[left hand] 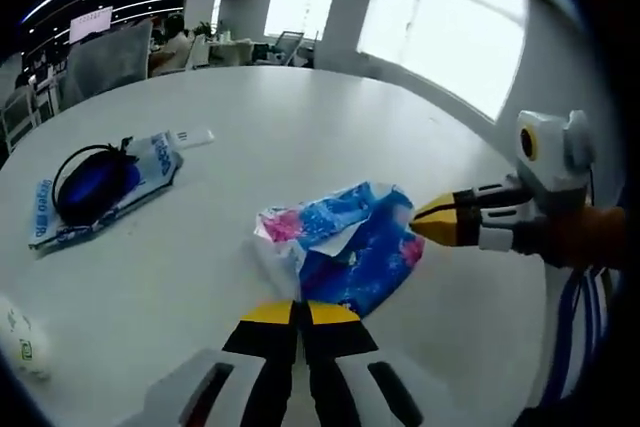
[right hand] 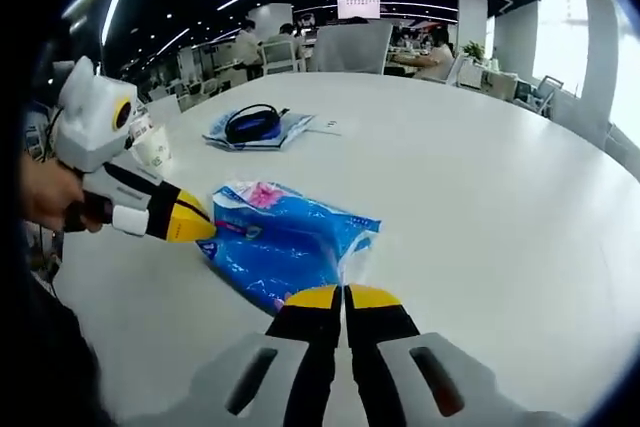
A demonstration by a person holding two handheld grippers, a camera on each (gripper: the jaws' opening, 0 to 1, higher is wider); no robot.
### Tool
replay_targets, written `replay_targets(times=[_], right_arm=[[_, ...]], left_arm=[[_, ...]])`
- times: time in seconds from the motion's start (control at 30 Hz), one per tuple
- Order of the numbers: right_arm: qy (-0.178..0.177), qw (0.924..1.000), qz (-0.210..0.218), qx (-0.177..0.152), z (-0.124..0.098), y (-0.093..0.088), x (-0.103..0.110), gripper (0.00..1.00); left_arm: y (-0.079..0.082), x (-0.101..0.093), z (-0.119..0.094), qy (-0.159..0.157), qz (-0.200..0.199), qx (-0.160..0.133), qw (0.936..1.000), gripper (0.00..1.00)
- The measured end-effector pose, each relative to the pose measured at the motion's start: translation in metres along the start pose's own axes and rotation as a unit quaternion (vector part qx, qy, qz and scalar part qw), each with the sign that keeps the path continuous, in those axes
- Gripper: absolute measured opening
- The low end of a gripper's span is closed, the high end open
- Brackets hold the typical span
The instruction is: Arrange the tabletop items into an orderly group along one side of the table until the central work area is clear of visible clutter.
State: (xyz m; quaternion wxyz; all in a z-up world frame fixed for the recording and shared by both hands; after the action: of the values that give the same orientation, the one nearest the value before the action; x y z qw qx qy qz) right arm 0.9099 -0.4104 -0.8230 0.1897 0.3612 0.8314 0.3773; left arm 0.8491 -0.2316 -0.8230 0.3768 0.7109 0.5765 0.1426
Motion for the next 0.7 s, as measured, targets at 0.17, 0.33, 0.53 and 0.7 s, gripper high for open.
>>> replay_targets(times=[0.17,0.33,0.53,0.7], right_arm=[[0.005,0.9999,-0.012,0.003,-0.005,0.002,0.004,0.03],[-0.003,1.0,-0.008,-0.002,-0.015,0.006,0.007,0.09],[-0.012,0.9997,-0.013,-0.016,-0.026,0.016,0.015,0.14],[-0.018,0.9991,-0.015,-0.034,-0.035,0.032,0.019,0.18]], left_arm=[[0.001,0.002,-0.005,0.016,0.028,0.0,0.9995,0.16],[-0.001,0.009,-0.015,0.022,0.038,0.001,0.999,0.22],[0.003,0.019,-0.029,0.017,0.045,-0.006,0.9988,0.27],[0.018,0.035,-0.049,0.022,0.058,-0.021,0.9979,0.3]])
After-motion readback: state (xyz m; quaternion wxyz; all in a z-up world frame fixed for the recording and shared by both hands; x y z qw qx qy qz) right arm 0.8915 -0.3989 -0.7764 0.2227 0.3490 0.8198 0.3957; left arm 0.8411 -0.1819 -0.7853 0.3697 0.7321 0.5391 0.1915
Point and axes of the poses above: the point that each gripper's makers call its tool centre point, and the gripper's own axes: z roughly forward along the fingers, x roughly to its left, y roughly out of its top, the point moved 6 cm from there along -z, roughly backward along the fingers, and after that the axes turned 6 degrees about -y, right-handed, at the moved point
